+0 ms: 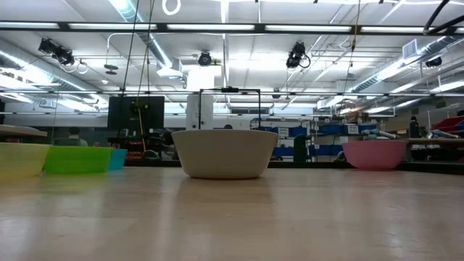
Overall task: Nest bowls inside each other
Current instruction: Stack the orange bowl on top of the gray bowl
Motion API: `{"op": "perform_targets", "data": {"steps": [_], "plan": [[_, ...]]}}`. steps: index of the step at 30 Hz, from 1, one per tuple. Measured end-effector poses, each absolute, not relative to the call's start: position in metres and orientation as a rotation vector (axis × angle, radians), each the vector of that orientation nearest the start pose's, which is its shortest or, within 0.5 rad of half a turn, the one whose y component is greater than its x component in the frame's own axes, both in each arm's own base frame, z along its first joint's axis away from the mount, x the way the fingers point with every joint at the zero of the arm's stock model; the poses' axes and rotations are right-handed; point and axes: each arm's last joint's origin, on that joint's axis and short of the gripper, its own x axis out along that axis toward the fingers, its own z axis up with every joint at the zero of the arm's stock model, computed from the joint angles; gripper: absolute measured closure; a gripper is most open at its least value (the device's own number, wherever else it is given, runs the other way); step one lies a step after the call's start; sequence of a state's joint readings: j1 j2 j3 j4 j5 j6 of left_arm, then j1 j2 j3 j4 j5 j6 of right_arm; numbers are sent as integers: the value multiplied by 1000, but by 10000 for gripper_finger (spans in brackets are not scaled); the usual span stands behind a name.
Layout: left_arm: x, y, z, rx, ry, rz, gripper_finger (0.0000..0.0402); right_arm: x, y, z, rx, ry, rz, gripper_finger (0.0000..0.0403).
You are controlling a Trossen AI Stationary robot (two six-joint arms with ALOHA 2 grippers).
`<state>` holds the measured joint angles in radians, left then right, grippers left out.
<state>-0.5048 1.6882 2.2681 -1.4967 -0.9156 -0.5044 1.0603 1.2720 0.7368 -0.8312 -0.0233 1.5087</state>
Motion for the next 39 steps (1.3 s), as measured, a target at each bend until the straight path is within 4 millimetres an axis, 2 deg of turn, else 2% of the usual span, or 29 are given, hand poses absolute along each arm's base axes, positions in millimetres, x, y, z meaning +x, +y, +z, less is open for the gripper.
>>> {"op": "perform_targets", "data": {"steps": [5, 7, 12, 18, 21, 25, 30, 34, 39], "plan": [[252, -114, 482, 120, 573, 534, 129, 100, 178, 187, 492, 1500, -173, 371], [252, -114, 482, 121, 574, 533, 129, 103, 176, 187, 481, 1482, -168, 391], [249, -114, 481, 136, 594, 533, 129, 125, 162, 188, 448, 1410, -172, 399], [247, -112, 479, 116, 605, 564, 129, 172, 130, 196, 380, 1253, -138, 401], [246, -114, 478, 113, 602, 558, 129, 194, 115, 216, 302, 1186, -113, 402], [244, -117, 479, 113, 600, 546, 129, 221, 96, 257, 225, 1054, -65, 402], [244, -117, 479, 110, 598, 547, 129, 245, 65, 297, 173, 920, -81, 402], [244, -117, 479, 113, 599, 546, 129, 270, 43, 309, 115, 897, -110, 403], [244, -118, 479, 113, 599, 543, 129, 316, 22, 303, 46, 895, -90, 403]]}}
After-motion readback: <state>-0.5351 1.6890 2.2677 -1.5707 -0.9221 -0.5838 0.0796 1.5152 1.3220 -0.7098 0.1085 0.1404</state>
